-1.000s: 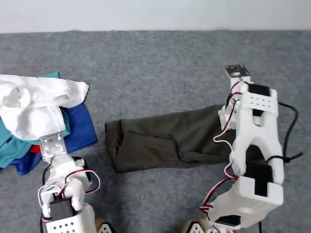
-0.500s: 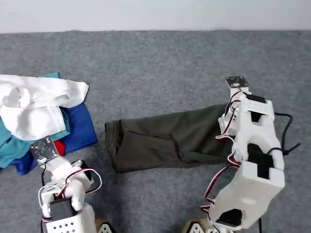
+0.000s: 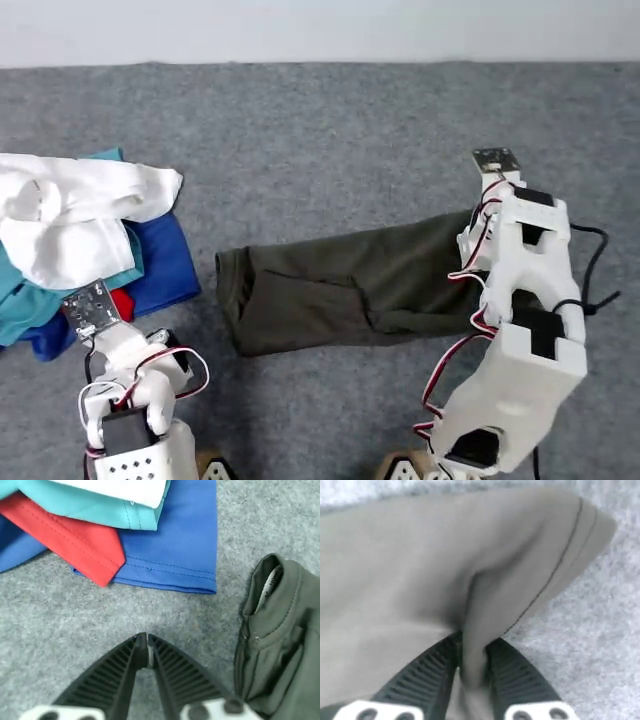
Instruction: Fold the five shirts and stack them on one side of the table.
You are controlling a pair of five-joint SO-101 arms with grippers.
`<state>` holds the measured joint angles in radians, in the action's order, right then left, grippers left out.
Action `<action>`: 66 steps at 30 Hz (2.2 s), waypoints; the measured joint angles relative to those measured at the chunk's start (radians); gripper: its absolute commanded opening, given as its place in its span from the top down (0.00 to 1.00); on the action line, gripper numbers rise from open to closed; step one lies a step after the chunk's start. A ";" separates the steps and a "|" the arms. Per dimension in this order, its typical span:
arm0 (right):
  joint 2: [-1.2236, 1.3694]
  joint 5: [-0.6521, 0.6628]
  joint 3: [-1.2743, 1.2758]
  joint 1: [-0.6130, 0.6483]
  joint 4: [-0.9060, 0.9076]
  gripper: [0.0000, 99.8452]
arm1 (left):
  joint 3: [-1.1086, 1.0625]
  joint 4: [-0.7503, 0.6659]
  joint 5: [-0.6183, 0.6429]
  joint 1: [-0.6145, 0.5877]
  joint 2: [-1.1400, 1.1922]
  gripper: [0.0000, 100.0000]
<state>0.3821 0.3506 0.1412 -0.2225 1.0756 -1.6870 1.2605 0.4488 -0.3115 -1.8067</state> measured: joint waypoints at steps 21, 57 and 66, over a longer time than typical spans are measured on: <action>-0.084 0.299 0.003 -0.241 0.054 0.99 | 0.000 0.000 0.000 0.000 0.000 0.99; -0.259 -0.002 -0.506 0.488 0.678 0.99 | 0.000 0.000 0.000 0.000 0.000 0.98; -0.140 -0.009 -0.506 0.655 0.669 0.99 | 0.000 0.000 0.000 0.000 0.000 0.98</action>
<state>0.2424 0.3414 -0.3652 0.4327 1.7446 -1.6870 1.2605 0.4488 -0.3115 -1.8067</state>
